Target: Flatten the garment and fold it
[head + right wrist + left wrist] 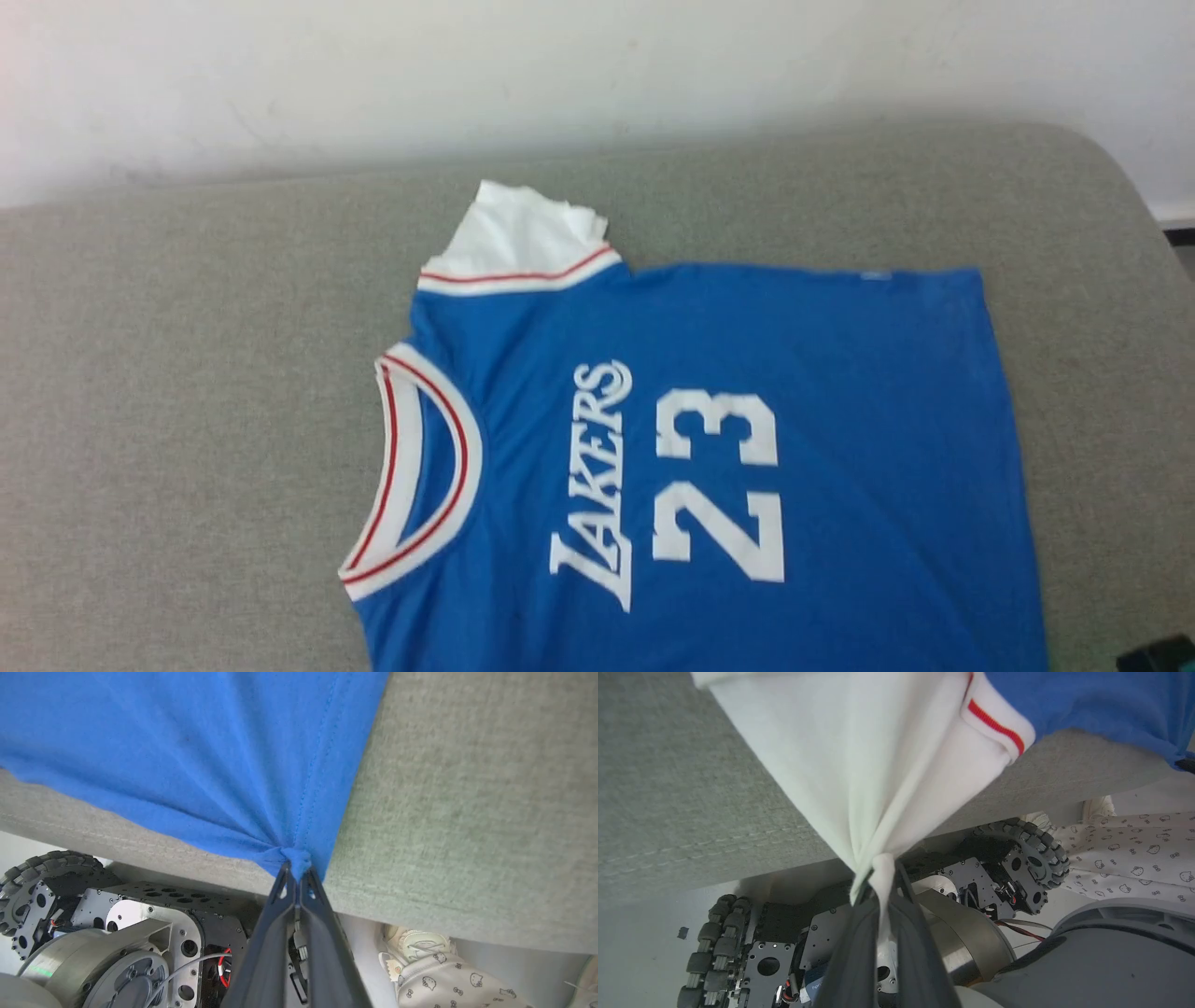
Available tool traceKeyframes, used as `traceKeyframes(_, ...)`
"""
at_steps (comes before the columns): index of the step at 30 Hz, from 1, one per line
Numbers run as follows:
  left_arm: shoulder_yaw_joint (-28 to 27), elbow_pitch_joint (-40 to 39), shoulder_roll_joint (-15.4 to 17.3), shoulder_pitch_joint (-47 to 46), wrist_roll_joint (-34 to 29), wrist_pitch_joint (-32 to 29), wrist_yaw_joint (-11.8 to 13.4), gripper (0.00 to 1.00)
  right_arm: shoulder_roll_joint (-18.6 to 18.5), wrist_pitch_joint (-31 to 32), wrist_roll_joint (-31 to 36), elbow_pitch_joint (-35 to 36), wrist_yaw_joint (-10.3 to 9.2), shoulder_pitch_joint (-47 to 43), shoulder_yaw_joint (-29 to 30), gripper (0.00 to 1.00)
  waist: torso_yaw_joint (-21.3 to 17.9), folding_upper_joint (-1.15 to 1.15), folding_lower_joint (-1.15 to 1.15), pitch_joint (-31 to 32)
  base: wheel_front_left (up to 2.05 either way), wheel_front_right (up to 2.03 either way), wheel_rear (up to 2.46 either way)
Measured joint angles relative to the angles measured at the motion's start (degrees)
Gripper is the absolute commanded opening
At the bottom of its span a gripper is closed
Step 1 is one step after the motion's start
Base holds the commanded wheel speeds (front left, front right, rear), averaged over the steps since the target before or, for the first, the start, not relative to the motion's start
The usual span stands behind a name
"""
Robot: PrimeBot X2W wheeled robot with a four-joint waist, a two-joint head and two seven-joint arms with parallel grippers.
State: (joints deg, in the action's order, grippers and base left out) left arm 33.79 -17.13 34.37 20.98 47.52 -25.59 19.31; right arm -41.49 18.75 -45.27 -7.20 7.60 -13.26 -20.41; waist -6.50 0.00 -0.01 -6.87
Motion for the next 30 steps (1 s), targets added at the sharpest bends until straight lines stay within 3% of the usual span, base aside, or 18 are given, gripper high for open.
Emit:
traceKeyframes(8, -3.1, -2.7, 2.7, 0.3, -2.6, 4.8, 0.2, 0.0, 0.9, 0.1, 2.1, 4.2, 0.01, -3.6, 6.7, 0.0, -0.4, 0.0, 0.0, 2.7, 0.0, 0.0, 0.0)
traceKeyframes(18, -5.5, -4.7, 5.5, -14.5, -14.0, 9.5, -1.2, 0.0, 1.2, -1.3, 7.0, 9.3, 0.01, 3.0, 12.8, 0.0, -0.9, 0.0, 0.01, 1.1, 0.0, 0.0, 0.0)
traceKeyframes(23, -5.1, -2.8, 4.7, -23.4, -17.7, 9.2, -2.1, 0.0, 1.1, -1.7, 8.6, 9.4, 0.01, 9.6, 12.6, 0.0, -1.1, 0.0, 0.02, -1.9, 0.0, 0.0, 0.0)
traceKeyframes(30, -4.6, 4.8, 0.0, -33.0, -21.2, 14.4, -3.2, 0.0, 1.0, -3.9, 9.8, 4.9, 0.0, 18.1, 9.6, 0.0, -1.1, 0.0, 0.02, -6.8, 0.0, 0.0, 0.0)
